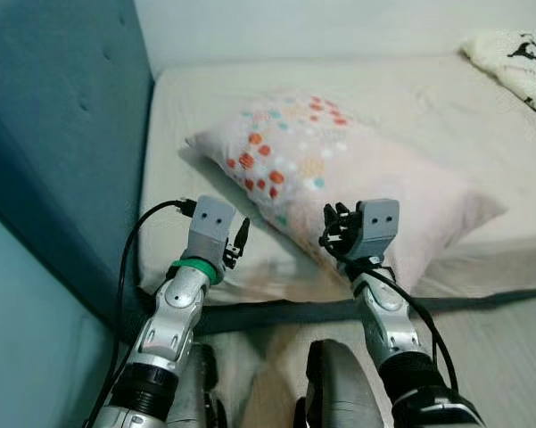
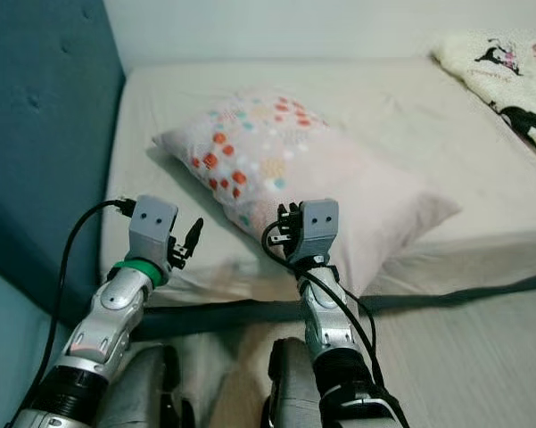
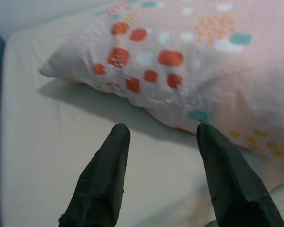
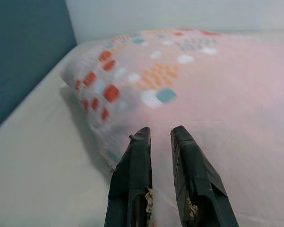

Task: Clean up the room

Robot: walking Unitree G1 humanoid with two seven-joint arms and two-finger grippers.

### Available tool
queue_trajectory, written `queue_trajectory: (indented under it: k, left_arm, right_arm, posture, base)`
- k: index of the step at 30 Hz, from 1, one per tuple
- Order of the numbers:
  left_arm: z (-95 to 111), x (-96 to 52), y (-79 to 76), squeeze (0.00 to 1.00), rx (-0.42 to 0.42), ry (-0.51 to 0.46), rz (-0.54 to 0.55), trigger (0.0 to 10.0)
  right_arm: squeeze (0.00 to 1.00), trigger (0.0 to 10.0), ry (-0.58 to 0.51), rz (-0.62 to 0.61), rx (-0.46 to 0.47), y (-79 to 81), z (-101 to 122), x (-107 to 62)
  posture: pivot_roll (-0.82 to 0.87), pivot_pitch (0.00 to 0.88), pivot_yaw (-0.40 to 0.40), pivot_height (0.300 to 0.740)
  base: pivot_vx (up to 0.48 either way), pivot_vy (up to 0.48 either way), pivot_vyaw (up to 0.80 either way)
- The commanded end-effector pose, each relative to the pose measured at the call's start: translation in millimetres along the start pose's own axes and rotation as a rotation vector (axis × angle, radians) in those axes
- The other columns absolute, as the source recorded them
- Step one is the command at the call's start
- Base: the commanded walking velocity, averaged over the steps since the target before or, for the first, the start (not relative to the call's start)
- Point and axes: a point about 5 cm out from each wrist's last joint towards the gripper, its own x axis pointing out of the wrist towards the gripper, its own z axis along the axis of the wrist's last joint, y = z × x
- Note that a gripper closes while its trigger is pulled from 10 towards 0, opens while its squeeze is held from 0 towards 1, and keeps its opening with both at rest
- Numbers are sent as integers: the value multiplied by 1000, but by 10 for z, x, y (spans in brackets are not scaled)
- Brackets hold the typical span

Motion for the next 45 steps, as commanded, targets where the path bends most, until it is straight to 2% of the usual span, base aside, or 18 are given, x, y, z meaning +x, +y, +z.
queue_trajectory:
  k: [1,7,10,12,14,16,17,18,19,20,22,23,26,28,34,39,43,45]
  left_arm:
    - [-1,-2,6,0,11,5,0,10000]
    - [4,-6,7,0,10,5,3,10000]
    - [14,-11,12,0,9,2,7,10000]
    - [14,-11,12,0,9,2,7,10000]
    - [20,-14,17,0,7,1,9,10000]
    - [70,-19,33,0,-2,-12,13,10000]
    - [70,-19,33,0,-2,-12,13,10000]
    - [141,-19,56,0,-13,-28,18,10000]
    - [185,-18,74,0,-15,-39,19,10000]
    - [185,-18,74,0,-15,-39,19,10000]
    - [251,-19,115,0,-16,-53,25,10000]
    - [251,-19,115,0,-16,-53,25,10000]
    - [296,-55,235,0,-5,-56,44,10000]
    - [277,-87,295,0,10,-43,56,10000]
    - [254,-127,357,0,19,-26,77,10000]
    - [249,-189,383,0,28,-15,83,10000]
    - [246,-249,410,0,33,-1,101,10000]
    - [262,-269,433,0,35,-1,115,10000]
  right_arm:
    - [0,10000,-11,6,1,-38,36,3]
    - [0,10000,-66,45,-83,-133,215,36]
    - [0,10000,-191,62,-212,-291,592,49]
    - [0,10000,-191,62,-212,-291,592,49]
    - [0,10000,-234,37,-259,-396,739,38]
    - [0,10000,-289,-55,-347,-724,1007,-37]
    - [0,10000,-289,-55,-347,-724,1007,-37]
    - [0,10000,-281,-144,-362,-1016,1103,-112]
    - [0,10000,-252,-207,-338,-1201,1078,-152]
    - [0,10000,-252,-207,-338,-1201,1078,-152]
    - [0,10000,-195,-310,-310,-1466,1017,-226]
    - [0,10000,-195,-310,-310,-1466,1017,-226]
    - [0,10000,-68,-457,-307,-1843,914,-328]
    - [0,10000,-17,-499,-298,-1945,894,-334]
    - [0,10000,68,-514,-304,-1967,851,-252]
    - [0,10000,209,-460,-300,-1806,673,-80]
    - [0,10000,317,-314,-165,-1455,407,101]
    - [0,10000,408,-217,-186,-1241,231,147]
  posture:
    - [-33,12,37,548]
    - [-32,17,34,528]
    - [-35,24,31,518]
    - [-35,24,31,518]
    - [-38,26,32,518]
    - [-41,40,38,518]
    - [-41,40,38,518]
    - [-43,54,45,518]
    - [-39,73,50,518]
    - [-39,73,50,518]
    - [-34,100,64,518]
    - [-34,100,64,518]
    - [-23,124,76,518]
    - [-9,128,76,518]
    - [16,142,81,518]
    - [37,155,79,518]
    - [61,166,68,518]
    - [72,168,63,518]
  base:
    - [0,0,0]
    - [0,0,0]
    - [0,0,0]
    - [0,0,0]
    - [0,0,0]
    - [0,0,0]
    - [0,0,0]
    - [0,0,0]
    - [0,0,0]
    - [0,0,0]
    - [0,0,0]
    - [0,0,0]
    - [0,0,0]
    - [0,0,0]
    - [0,0,0]
    - [0,0,0]
    - [0,0,0]
    - [0,0,0]
